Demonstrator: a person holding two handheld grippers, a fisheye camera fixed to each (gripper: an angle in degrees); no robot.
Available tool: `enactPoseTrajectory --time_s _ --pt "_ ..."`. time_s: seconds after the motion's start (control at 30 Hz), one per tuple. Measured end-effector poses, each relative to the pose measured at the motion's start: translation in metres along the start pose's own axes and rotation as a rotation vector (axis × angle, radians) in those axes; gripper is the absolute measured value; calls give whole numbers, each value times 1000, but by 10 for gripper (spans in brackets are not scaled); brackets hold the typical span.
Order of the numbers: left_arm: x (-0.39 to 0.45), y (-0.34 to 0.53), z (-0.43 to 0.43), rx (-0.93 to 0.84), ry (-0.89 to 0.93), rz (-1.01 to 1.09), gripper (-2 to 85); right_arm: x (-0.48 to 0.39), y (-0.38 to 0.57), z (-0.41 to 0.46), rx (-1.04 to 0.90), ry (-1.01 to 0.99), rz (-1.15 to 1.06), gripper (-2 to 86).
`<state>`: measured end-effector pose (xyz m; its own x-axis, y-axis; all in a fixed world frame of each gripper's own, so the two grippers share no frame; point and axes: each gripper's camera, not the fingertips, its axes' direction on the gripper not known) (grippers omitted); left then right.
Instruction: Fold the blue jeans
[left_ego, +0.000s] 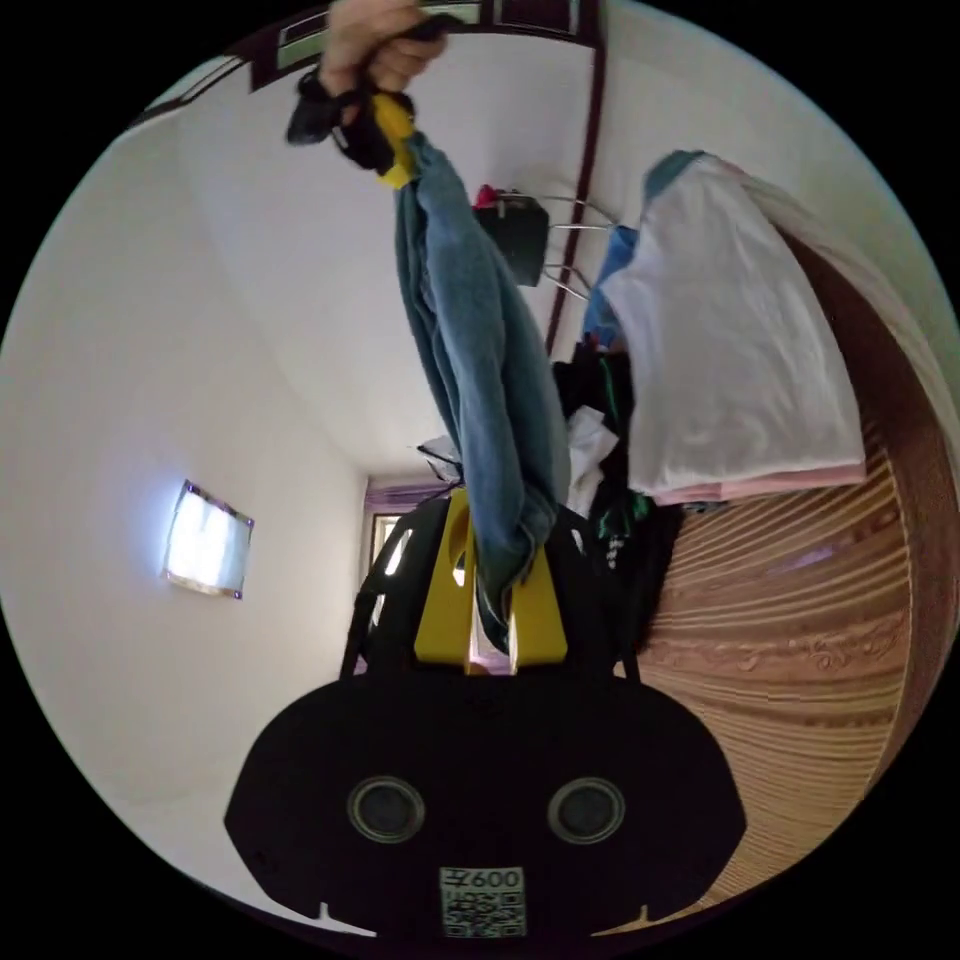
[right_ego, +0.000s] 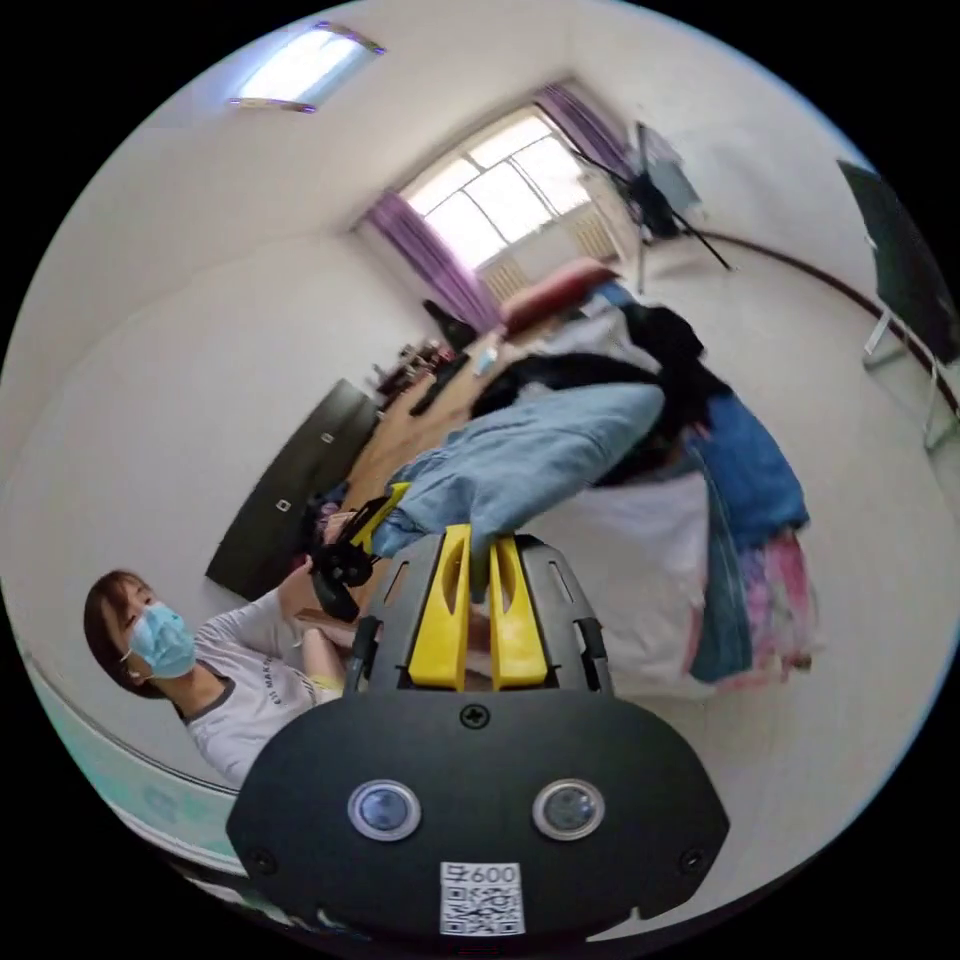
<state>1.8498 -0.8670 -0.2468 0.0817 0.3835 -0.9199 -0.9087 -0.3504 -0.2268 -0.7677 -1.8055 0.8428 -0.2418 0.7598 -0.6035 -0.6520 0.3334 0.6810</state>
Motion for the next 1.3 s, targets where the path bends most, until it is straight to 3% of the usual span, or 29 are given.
enactPoseTrajectory --time_s 0.1,0.17,0.33,0.47,0.63,0.73,0.83,0.9,0.97,1.03,1.07,1.13,1.2,1.3 --pt "110 -40 -20 -25 188 112 -2 83 31 74 -160 22 281 -8" --pt "161 -44 -38 -58 42 173 -4 119 62 127 -290 17 389 -8" --pt "163 -20 -51 -27 58 150 -3 126 92 133 -81 -175 440 -8" --pt "178 19 -77 6 -14 194 1 98 82 150 -78 -121 425 -8" --pt "180 113 -87 -47 42 158 5 69 89 143 -17 4 475 -8" --pt "158 176 -69 -99 124 50 6 38 100 111 157 240 525 -8" --pt "90 206 -32 -154 368 -229 6 -25 85 112 340 344 356 -9" --pt "33 218 -9 -112 581 -509 6 -57 60 143 310 288 224 -9" --pt "-31 232 17 116 852 -854 6 -91 24 211 142 293 84 -9" --pt "-56 233 33 290 918 -1030 5 -103 7 266 -12 392 29 -9" --pt "-63 225 46 348 953 -1050 4 -101 0 298 -98 484 32 -9" --pt "-60 204 74 293 1009 -998 4 -95 -4 332 -169 524 27 -9" --pt "-44 187 105 150 1022 -898 4 -92 -6 345 -171 540 33 -9" --pt "-35 201 125 183 990 -879 4 -96 -5 354 -159 523 17 -9"
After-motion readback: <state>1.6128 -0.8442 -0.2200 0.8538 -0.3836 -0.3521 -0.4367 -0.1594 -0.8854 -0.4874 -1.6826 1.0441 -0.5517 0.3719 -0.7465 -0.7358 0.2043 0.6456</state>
